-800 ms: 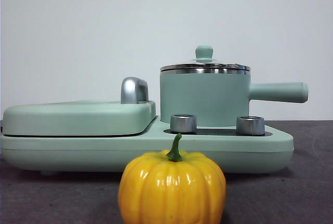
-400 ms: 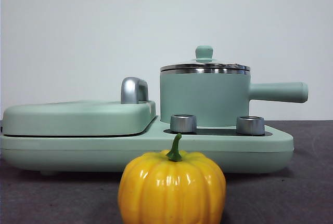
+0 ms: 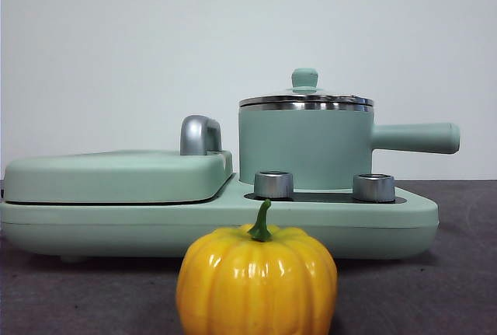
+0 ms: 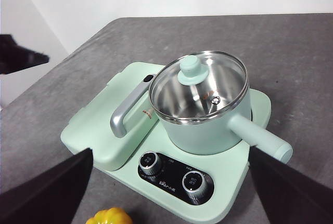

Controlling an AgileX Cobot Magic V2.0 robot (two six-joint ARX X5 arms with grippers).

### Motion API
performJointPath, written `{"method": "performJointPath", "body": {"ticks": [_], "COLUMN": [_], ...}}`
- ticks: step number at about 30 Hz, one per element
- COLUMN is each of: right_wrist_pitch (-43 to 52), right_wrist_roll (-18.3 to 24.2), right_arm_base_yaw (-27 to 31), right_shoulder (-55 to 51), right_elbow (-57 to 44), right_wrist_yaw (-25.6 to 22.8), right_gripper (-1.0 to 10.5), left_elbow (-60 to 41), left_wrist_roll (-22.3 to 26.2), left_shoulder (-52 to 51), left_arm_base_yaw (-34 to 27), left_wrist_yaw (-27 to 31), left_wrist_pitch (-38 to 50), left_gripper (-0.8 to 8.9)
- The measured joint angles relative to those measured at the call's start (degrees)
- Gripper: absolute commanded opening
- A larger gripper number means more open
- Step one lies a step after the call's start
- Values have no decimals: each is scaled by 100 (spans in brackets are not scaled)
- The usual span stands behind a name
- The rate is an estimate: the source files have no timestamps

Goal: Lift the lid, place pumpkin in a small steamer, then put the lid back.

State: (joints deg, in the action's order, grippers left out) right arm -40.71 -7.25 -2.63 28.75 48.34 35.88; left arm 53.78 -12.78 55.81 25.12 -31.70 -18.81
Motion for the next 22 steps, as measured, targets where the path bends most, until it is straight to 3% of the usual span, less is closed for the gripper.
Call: {"method": "performJointPath", "body": {"ticks": [9, 19, 22], "right_wrist_pitch": [0, 0, 0], "right_wrist_roll": [-2, 0, -2], "right_arm_base_yaw": [0, 0, 0], "right_shoulder": [0, 0, 0], "right_elbow": [0, 0, 0], "right_wrist_yaw": [13, 13, 13], "right_gripper": [474, 475, 474], "left_elbow": [1443, 3202, 3331], "left_wrist_roll": [584, 1587, 1687], "left_shoulder": [1858, 3786, 4164], "left_arm_base_yaw": [444, 1034, 1141], "left_wrist_yaw": [98, 1233, 1248], "left_wrist_pitch": [-321, -321, -107], "left_gripper": [526, 525, 524]}}
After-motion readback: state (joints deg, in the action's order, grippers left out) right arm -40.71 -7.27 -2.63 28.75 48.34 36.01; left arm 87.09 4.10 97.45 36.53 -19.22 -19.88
